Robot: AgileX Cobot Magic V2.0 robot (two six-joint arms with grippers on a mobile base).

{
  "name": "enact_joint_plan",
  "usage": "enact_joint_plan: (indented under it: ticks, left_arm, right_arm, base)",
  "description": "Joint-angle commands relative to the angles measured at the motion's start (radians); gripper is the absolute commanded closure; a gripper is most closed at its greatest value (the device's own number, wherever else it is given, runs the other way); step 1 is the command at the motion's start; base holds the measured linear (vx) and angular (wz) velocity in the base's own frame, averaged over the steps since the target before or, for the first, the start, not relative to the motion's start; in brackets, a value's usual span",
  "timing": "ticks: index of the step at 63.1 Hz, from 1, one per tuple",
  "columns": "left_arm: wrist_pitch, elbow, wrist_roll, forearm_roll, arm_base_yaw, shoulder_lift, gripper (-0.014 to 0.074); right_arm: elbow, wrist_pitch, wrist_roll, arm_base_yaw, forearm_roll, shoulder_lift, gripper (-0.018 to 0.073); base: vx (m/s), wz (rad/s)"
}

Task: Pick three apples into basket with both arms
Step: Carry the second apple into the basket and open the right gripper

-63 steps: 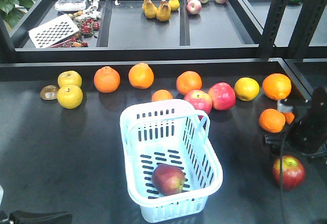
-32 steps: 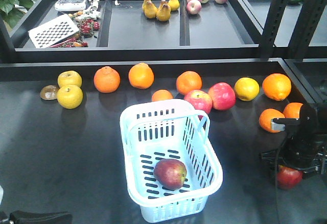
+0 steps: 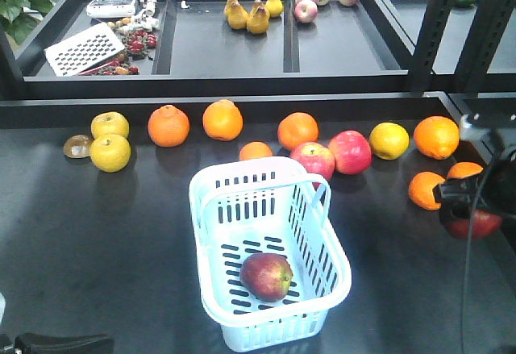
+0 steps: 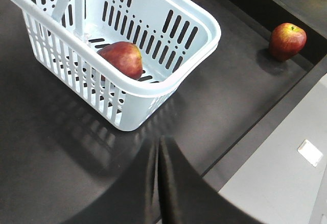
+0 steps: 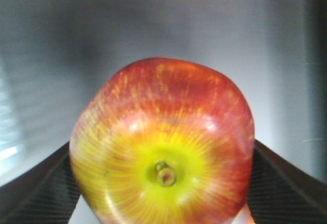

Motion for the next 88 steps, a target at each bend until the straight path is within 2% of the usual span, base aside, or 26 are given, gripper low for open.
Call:
enact_joint_plan:
  ticks: [1,18,23,29,39,48,57,69,73,79,88]
  left_arm:
    - [-0.045,-0.027,-0.002,-0.028,0.0,0.001,0.0603]
    - [-0.046,-0.027,-0.002,-0.028,0.0,0.001,0.0603]
    - [-0.048,-0.027,-0.002,-0.028,0.0,0.001,0.0603]
    - [-0.049,-0.027,-0.002,-0.028,0.0,0.001,0.0603]
    - [-0.049,-0.027,-0.002,-0.028,0.0,0.001,0.0603]
    - [-0.049,-0.027,-0.002,-0.028,0.0,0.001,0.0603]
    - [-0.049,-0.027,-0.002,-0.028,0.0,0.001,0.0603]
    - [-0.049,-0.027,-0.002,-0.028,0.0,0.001,0.0603]
    - [-0.048,-0.027,-0.002,-0.028,0.0,0.001,0.0603]
    - [-0.048,-0.027,-0.002,-0.028,0.0,0.001,0.0603]
    - [-0.048,-0.027,-0.002,-0.028,0.0,0.001,0.0603]
  right_arm:
    - [0.021,0.029,-0.139,-0.001,0.217,-0.142,0.0566]
    - [0.276,0.017,-0.548,0.014,0.777,-0.348,0.0564]
    - [0.313,-0.001,-0.632,0.068,0.898,-0.356,0.0564]
    - [0.316,-0.056,-0.666,0.171,0.981,-0.331,0.0562]
    - [0.315,-0.288,-0.677,0.377,0.999,-0.251,0.0552]
    - [0.287,-0.433,-0.684,0.468,1.011,-0.153,0.0508]
    - [0.21,-0.39,-0.713,0.478,1.006,-0.058,0.0382]
    - [0.15,-0.347,-0.711,0.478,1.006,0.03,0.0076]
    - [0.15,-0.348,-0.704,0.478,1.007,0.046,0.0005]
    - [0.149,-0.344,-0.702,0.478,1.007,0.055,-0.0045]
    - [0.149,-0.347,-0.703,0.476,1.007,0.055,-0.0032]
  base:
    - [0.0,0.0]
    - [0.0,0.0]
    - [0.0,0.0]
    - [0.0,0.0]
    - [0.0,0.0]
    - [0.0,0.0]
    - [0.0,0.0]
    - [0.0,0.0]
    - [0.0,0.0]
    - [0.0,0.0]
    - [0.0,0.0]
